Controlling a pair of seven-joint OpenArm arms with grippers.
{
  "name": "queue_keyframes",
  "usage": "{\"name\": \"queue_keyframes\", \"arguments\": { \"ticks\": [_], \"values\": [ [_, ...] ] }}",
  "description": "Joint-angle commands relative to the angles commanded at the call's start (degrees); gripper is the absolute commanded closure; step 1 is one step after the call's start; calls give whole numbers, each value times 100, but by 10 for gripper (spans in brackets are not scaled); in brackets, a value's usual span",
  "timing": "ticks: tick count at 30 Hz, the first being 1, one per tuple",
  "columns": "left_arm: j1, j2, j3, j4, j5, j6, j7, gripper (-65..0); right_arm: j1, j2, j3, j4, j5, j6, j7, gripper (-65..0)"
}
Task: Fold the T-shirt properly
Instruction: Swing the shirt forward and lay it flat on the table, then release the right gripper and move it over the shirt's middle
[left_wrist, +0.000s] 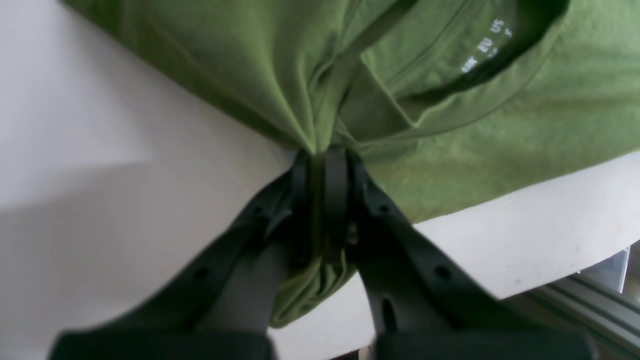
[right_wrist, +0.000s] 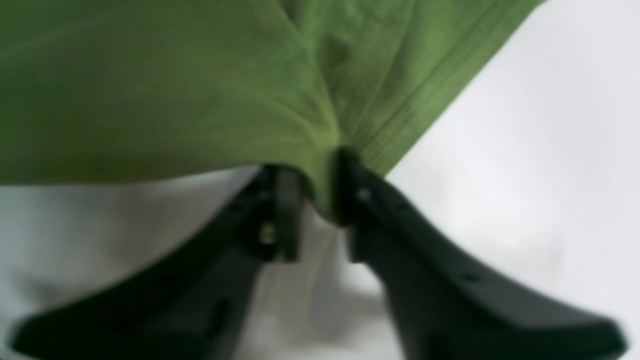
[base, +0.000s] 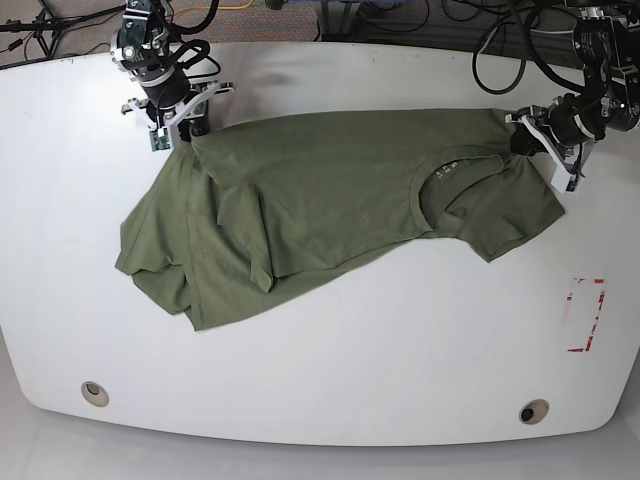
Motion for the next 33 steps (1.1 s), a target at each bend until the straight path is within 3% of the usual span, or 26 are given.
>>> {"name": "queue_keyframes", "arguments": {
  "ticks": [4,23,33],
  "values": [
    [0,9,0,0,0,0,0,0,0,-167,0,176,-35,9,0,-374],
    [158,-26,-18,9,0,0,0,0,-18,-202,0,396,-35,9,-9,-373],
    [220,-9,-387,35,0,-9,0,0,-202,-211,-26,404,0,9,-9,-373]
  ]
}}
